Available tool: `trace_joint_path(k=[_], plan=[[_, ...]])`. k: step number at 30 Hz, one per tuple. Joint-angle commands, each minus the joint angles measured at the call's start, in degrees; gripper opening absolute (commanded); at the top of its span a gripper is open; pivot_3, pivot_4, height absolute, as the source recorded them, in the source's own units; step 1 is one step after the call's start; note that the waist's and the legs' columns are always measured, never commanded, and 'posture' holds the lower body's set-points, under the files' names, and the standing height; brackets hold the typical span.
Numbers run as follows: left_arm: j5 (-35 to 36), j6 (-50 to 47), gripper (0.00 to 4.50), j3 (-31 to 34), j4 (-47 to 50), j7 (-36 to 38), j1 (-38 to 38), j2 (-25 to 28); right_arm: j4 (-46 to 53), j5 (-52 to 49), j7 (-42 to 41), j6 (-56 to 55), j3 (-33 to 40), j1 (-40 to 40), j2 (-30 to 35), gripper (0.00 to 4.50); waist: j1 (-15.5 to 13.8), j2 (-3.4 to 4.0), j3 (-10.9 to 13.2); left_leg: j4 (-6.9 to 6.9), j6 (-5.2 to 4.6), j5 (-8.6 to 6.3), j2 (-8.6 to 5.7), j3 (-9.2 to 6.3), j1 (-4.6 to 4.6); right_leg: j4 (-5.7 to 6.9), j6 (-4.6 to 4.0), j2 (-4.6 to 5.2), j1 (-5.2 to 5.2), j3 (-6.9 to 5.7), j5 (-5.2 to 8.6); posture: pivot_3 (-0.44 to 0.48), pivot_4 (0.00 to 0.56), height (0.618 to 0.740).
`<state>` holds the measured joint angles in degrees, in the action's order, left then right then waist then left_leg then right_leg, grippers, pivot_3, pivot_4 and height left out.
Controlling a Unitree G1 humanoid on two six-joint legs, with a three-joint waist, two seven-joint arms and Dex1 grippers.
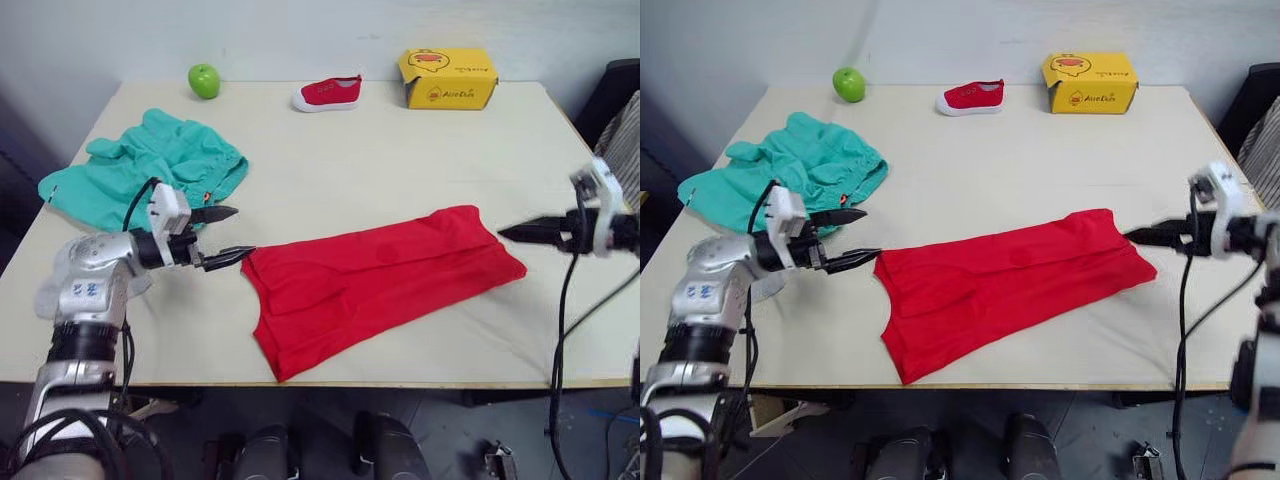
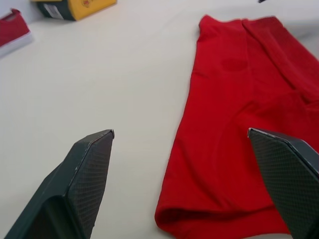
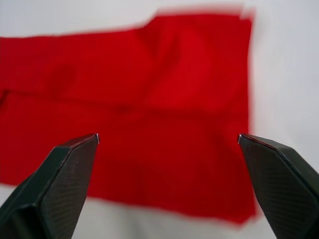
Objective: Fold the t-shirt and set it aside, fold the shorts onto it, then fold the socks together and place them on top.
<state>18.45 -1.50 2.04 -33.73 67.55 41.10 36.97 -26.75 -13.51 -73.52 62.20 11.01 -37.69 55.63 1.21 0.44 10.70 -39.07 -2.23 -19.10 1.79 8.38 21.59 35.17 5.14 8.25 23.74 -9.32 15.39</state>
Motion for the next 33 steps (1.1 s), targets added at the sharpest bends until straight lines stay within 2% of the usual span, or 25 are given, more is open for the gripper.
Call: trace_joint_path(k=[1, 4, 7, 12, 17, 20, 26, 30, 31, 32, 33], plan=[[-4.50, 4.14, 4.50, -3.34, -8.33, 2.85, 5.50, -2.15, 21.36, -6.97, 5.47, 16.99, 10.43, 10.15, -1.05, 4.48, -0.28, 0.00, 0.00, -0.01, 0.00, 0.00, -0.02, 0.02, 0.01, 0.00, 0.02, 0.00, 0.03, -0.03, -0.01, 0.000, 0.150, 0.740], [-8.32, 7.19, 4.50, -5.64, -16.77, 2.84, 10.36, -4.91, 33.70, -9.21, 11.17, 24.58, 14.88, 19.06, -5.58, 4.48, -0.44, -0.11, 0.00, -0.07, -0.01, -0.01, 0.00, 0.07, 0.01, -0.05, 0.08, -0.03, 0.05, -0.01, -0.05, 0.000, 0.150, 0.740], [-12.41, 9.53, 4.50, -7.36, -24.91, 0.14, 14.92, -7.48, 39.63, -9.95, 16.97, 29.44, 16.44, 22.44, -11.00, 4.48, -0.33, -0.22, 0.00, -0.07, -0.02, -0.01, 0.00, 0.09, 0.01, -0.08, 0.13, -0.02, 0.05, 0.03, -0.07, 0.000, 0.150, 0.740], [-15.87, 9.72, 4.50, -7.75, -32.87, -2.41, 19.06, -10.31, 44.06, -11.97, 23.85, 30.02, 16.17, 20.72, -21.03, 4.48, 0.43, -0.57, -0.15, -0.02, -0.03, -0.03, 0.04, 0.05, 0.00, -0.06, 0.13, -0.03, 0.08, 0.05, -0.08, 0.000, 0.150, 0.740], [-18.18, 7.71, 4.50, -8.08, -36.07, -1.16, 19.65, -11.61, 42.39, -12.09, 29.26, 26.50, 12.25, 17.34, -28.13, 4.48, 0.95, -0.84, -0.32, -0.02, 0.00, -0.03, 0.09, 0.10, -0.04, -0.01, 0.12, -0.14, 0.10, 0.08, -0.07, 0.000, 0.150, 0.740], [-18.54, 9.47, 3.89, -7.56, -35.92, -2.41, 18.63, -12.49, 38.94, -9.14, 34.00, 19.93, 9.81, 16.72, -29.58, 3.84, 0.94, -1.04, -0.44, -0.02, 0.00, -0.03, 0.09, 0.10, -0.09, 0.04, 0.11, -0.13, 0.09, 0.10, -0.07, 0.000, 0.150, 0.740], [-17.89, 8.33, 1.94, -6.96, -33.80, 2.11, 16.54, -13.12, 35.33, -10.81, 35.93, 13.71, 8.97, 14.82, -29.71, 1.65, 0.80, -1.16, -0.52, -0.03, -0.02, -0.04, 0.05, 0.11, -0.10, 0.07, 0.11, -0.07, 0.08, 0.11, -0.07, 0.000, 0.150, 0.740], [-15.95, 6.34, 0.64, -5.62, -27.10, 3.26, 13.09, -12.49, 33.65, -11.18, 34.63, 8.73, 6.28, 14.19, -27.90, 0.20, 0.81, -1.15, -0.52, -0.03, -0.02, -0.04, 0.06, 0.12, -0.11, 0.14, 0.09, -0.06, 0.10, 0.12, -0.05, 0.000, 0.150, 0.740], [-15.55, 5.43, 0.40, -5.30, -24.41, 2.55, 11.66, -12.16, 32.72, -11.03, 34.07, 7.70, 5.48, 13.80, -26.91, 0.00, 0.86, -1.15, -0.51, -0.03, -0.02, -0.04, 0.06, 0.12, -0.11, 0.14, 0.09, -0.05, 0.10, 0.13, -0.05, 0.000, 0.150, 0.740], [-14.78, 3.54, 0.09, -4.84, -20.27, 2.05, 9.50, -11.80, 31.19, -10.74, 33.33, 6.38, 4.61, 13.18, -25.61, 0.00, 0.94, -1.14, -0.51, -0.02, -0.03, -0.04, 0.05, 0.14, -0.12, 0.16, 0.09, -0.04, 0.11, 0.15, -0.05, 0.000, 0.150, 0.740], [-14.06, 1.31, 0.04, -4.31, -15.55, 0.99, 7.06, -11.52, 29.26, -10.39, 32.48, 4.70, 3.67, 12.38, -24.27, 0.00, 0.97, -1.13, -0.51, -0.02, -0.03, -0.04, 0.05, 0.14, -0.11, 0.16, 0.09, -0.03, 0.12, 0.16, -0.05, 0.000, 0.150, 0.740]])
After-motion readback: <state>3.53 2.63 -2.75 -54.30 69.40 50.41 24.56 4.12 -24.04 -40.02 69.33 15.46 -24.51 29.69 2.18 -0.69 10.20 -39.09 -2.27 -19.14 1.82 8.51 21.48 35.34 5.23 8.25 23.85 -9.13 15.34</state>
